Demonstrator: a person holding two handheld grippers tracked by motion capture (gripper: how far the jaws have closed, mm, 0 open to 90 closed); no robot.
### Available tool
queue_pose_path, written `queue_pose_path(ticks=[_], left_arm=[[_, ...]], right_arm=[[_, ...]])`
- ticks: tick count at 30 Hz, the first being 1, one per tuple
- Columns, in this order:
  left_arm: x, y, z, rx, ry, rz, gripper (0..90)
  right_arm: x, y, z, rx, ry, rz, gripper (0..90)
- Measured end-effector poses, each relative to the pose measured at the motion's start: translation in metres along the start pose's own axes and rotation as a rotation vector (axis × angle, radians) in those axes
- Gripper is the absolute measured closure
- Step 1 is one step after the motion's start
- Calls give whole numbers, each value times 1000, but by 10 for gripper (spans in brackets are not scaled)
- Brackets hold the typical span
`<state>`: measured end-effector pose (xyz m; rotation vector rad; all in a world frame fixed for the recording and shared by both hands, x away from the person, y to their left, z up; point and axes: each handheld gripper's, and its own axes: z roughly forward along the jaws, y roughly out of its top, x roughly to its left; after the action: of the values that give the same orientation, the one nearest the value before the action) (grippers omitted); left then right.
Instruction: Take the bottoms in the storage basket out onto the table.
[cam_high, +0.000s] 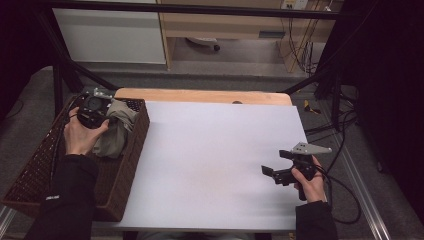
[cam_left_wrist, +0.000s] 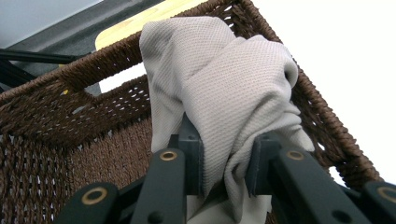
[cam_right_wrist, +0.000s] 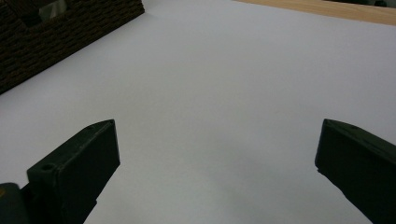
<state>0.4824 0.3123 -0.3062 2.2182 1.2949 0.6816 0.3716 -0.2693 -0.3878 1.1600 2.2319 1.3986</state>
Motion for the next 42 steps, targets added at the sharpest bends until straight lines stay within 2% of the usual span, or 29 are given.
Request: queue_pose_path(ticks=[22,42], left_arm=[[1,-1,-17,-7,-15,2,713],[6,-4,-40,-21,-34,10,713]], right_arm=[[0,0,0,4,1,-5,4],[1,0,1,7,-1,-5,4]])
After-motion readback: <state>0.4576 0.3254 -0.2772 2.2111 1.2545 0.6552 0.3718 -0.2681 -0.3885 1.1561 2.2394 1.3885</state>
